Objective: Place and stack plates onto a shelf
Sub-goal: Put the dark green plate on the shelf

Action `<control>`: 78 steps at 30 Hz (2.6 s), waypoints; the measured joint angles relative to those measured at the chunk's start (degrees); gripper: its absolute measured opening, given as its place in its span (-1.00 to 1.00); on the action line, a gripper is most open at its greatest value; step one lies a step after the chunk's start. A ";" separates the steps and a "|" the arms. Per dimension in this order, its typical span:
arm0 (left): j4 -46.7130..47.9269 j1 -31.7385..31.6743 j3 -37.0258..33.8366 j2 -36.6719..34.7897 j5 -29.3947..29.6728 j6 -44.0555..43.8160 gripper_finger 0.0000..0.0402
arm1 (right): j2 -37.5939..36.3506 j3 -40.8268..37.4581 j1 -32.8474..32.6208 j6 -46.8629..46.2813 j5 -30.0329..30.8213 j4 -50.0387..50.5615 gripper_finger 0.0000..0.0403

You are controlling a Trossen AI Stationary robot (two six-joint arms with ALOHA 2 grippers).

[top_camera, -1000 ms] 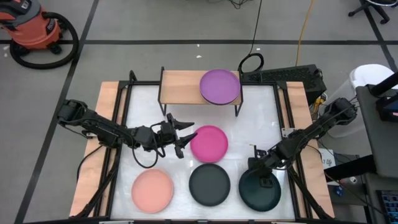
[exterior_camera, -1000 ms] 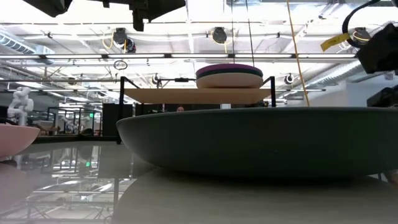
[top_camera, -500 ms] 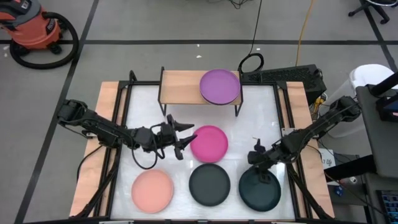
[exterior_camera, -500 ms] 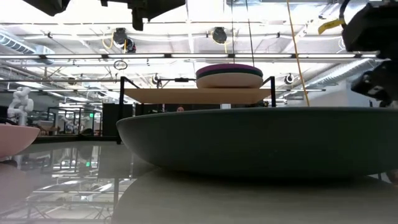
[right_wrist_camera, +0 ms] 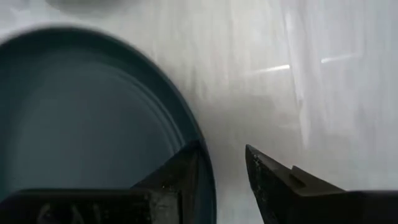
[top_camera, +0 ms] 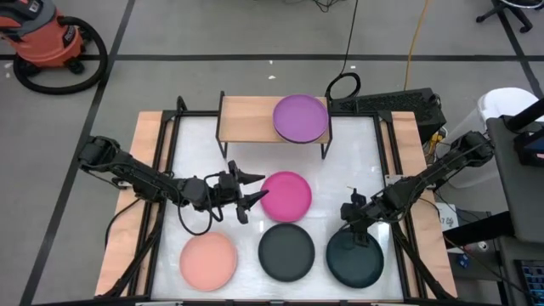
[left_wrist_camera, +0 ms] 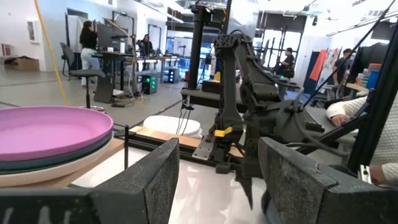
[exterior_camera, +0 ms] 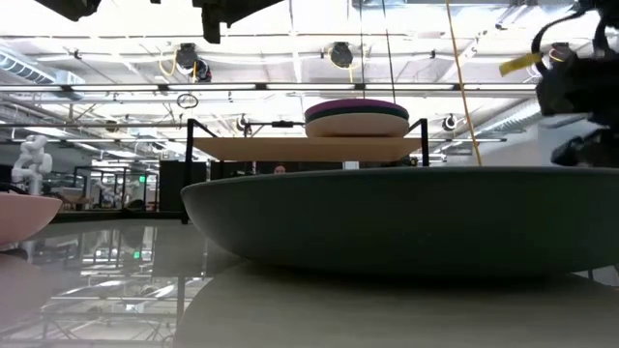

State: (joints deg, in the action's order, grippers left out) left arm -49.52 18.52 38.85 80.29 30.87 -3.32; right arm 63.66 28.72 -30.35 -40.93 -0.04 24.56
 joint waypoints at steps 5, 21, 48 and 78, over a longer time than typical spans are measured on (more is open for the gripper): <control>0.00 0.02 0.01 0.00 0.00 0.00 0.11 | 0.00 -3.74 0.00 -2.77 -0.04 -2.94 -0.43; 0.27 0.00 0.02 0.00 0.00 -0.19 0.11 | -0.13 -4.70 0.00 -1.24 -3.50 -5.71 -0.96; 2.27 1.95 0.04 -5.13 0.83 8.89 0.11 | -16.57 7.03 16.32 18.07 13.53 -24.61 -1.00; -18.76 9.85 -20.91 -27.90 12.90 26.76 0.11 | 29.88 44.88 56.56 18.27 2.67 -43.03 -1.00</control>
State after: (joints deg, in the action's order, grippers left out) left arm -68.27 28.37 17.94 52.39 43.77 23.44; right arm 93.54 73.60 26.22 -22.66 2.63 -18.47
